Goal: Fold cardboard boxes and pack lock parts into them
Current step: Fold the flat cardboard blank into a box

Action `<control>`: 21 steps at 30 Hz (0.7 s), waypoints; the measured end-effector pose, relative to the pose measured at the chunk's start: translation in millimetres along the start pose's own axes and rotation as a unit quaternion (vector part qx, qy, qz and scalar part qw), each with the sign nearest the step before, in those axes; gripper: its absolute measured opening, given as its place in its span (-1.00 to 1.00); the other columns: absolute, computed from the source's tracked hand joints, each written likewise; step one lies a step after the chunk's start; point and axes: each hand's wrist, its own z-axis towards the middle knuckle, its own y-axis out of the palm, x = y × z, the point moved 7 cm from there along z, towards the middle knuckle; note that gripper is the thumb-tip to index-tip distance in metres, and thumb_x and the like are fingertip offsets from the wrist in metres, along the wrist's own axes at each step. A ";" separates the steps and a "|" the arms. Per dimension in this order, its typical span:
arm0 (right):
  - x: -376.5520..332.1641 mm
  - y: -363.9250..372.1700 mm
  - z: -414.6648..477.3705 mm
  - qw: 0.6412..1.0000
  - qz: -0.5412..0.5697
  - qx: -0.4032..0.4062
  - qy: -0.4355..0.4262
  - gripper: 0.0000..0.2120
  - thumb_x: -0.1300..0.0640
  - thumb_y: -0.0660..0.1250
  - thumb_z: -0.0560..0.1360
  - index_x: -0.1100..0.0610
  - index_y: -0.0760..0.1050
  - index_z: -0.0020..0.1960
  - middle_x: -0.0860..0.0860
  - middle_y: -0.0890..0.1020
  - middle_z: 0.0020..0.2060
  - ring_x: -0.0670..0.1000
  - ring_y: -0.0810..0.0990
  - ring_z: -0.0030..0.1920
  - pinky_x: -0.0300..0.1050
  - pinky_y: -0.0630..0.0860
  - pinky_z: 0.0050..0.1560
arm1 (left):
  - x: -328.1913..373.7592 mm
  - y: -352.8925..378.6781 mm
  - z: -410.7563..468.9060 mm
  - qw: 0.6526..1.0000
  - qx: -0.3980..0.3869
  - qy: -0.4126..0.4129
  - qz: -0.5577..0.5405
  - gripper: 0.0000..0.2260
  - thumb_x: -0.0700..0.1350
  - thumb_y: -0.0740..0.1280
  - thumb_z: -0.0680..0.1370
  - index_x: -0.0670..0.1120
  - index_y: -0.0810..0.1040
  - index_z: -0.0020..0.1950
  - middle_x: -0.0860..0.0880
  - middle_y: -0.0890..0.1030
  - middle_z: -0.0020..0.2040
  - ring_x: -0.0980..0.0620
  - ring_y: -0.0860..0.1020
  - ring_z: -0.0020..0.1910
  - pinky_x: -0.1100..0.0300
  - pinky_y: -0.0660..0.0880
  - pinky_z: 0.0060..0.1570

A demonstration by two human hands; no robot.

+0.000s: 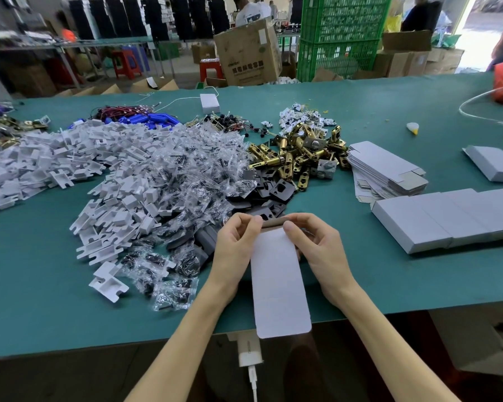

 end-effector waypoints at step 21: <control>3.6 -0.1 2.1 0.999 -0.031 0.006 0.007 -0.92 0.08 0.40 0.61 0.09 0.62 0.01 -0.03 0.69 -0.10 -0.08 0.62 -0.14 -0.27 0.51 -0.19 | -0.7 3.3 -0.9 0.999 -0.017 0.004 0.043 -0.88 -0.21 0.33 0.68 -0.18 0.66 0.10 -0.11 0.74 0.00 0.02 0.64 -0.09 0.09 0.56 -0.07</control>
